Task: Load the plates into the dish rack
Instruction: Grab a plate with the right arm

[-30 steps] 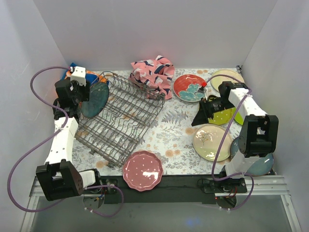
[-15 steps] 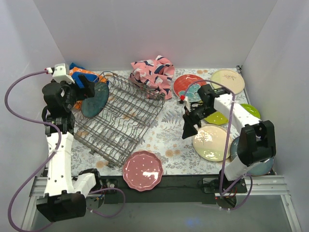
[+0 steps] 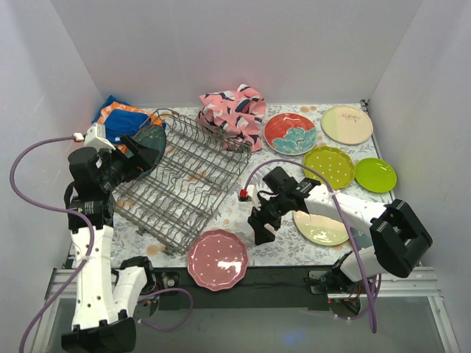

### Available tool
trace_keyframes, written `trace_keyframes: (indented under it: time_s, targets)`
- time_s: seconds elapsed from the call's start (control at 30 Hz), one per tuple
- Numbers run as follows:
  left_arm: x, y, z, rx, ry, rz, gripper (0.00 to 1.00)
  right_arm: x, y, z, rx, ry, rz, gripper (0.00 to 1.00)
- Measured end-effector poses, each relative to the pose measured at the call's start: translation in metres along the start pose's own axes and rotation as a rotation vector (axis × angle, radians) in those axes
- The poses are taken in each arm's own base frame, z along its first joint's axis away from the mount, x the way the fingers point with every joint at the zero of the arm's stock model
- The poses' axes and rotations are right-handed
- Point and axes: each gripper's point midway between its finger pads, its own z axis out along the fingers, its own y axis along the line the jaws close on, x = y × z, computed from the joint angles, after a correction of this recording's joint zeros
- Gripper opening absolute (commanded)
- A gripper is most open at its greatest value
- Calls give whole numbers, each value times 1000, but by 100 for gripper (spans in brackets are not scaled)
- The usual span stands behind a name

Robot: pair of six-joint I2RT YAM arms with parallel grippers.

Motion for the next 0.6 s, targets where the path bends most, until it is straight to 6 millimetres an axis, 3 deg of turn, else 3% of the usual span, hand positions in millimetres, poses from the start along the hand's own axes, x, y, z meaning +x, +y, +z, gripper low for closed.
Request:
trace_keyframes:
  time_s: [0.17, 0.6]
  targets:
    - [9, -10, -20, 24, -8, -45, 83, -7, -9, 20, 91, -57, 38, 82]
    - [26, -18, -50, 36, -15, -133, 83, -18, 2, 50, 109, -193, 159, 73]
